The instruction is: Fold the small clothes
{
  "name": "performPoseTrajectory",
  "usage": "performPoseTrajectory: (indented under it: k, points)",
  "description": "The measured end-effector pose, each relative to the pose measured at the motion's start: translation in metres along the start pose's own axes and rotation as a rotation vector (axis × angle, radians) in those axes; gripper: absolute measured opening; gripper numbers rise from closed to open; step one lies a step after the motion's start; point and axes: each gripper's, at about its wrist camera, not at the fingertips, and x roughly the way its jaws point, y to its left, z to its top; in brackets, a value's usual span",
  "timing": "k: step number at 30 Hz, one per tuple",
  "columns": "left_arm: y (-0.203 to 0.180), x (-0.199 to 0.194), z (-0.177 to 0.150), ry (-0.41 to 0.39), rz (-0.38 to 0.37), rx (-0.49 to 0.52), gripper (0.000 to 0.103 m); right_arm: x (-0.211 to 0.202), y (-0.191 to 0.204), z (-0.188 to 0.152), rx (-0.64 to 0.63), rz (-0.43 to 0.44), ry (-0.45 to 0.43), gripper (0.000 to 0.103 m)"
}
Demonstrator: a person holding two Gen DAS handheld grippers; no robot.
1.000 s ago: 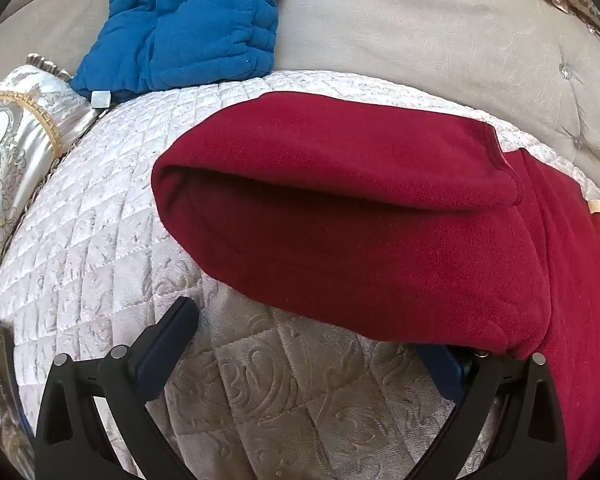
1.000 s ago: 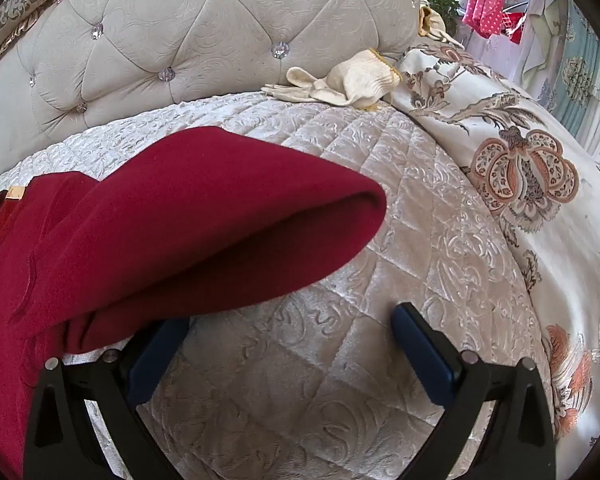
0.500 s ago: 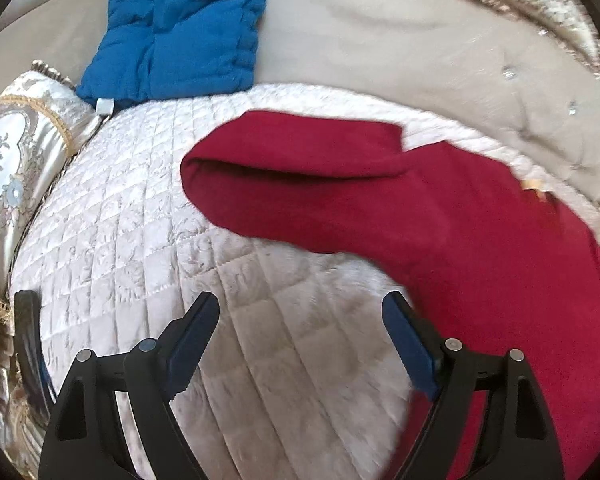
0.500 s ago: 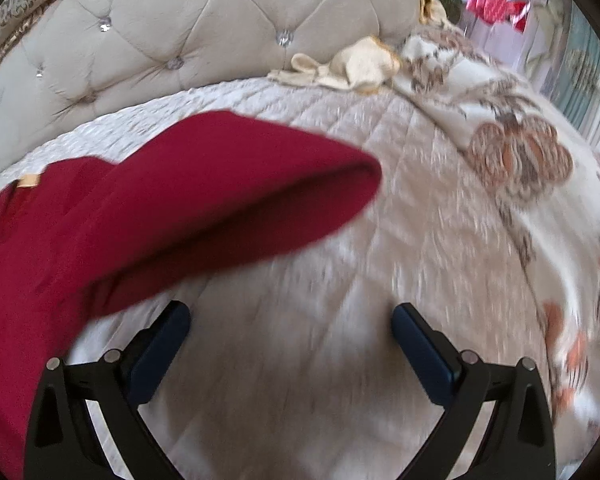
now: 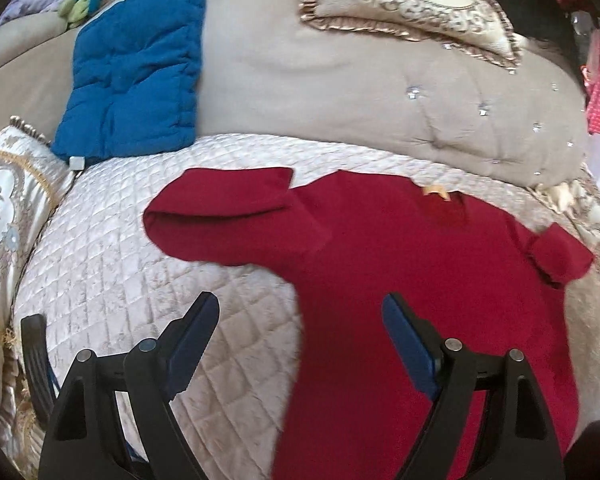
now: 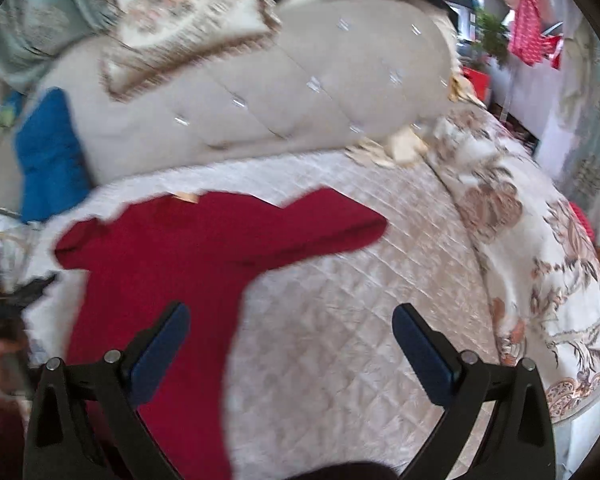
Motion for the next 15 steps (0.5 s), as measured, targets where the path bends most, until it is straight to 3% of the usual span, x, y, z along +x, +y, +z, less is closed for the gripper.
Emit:
performPoseTrajectory:
  k: [6, 11, 15]
  points:
    - [-0.02, -0.012, 0.002, -0.015, -0.016, 0.025, 0.066, 0.019, 0.059, -0.001, -0.036, 0.133, 0.017, 0.103]
    - [-0.023, -0.013, 0.001, -0.012, -0.006, 0.025, 0.066, 0.085, 0.117, -0.017, -0.066, 0.147, 0.076, 0.103]
    - [-0.022, -0.01, -0.002, -0.008, 0.002, 0.032, 0.066, 0.124, 0.151, -0.026, -0.097, 0.121, 0.071, 0.103]
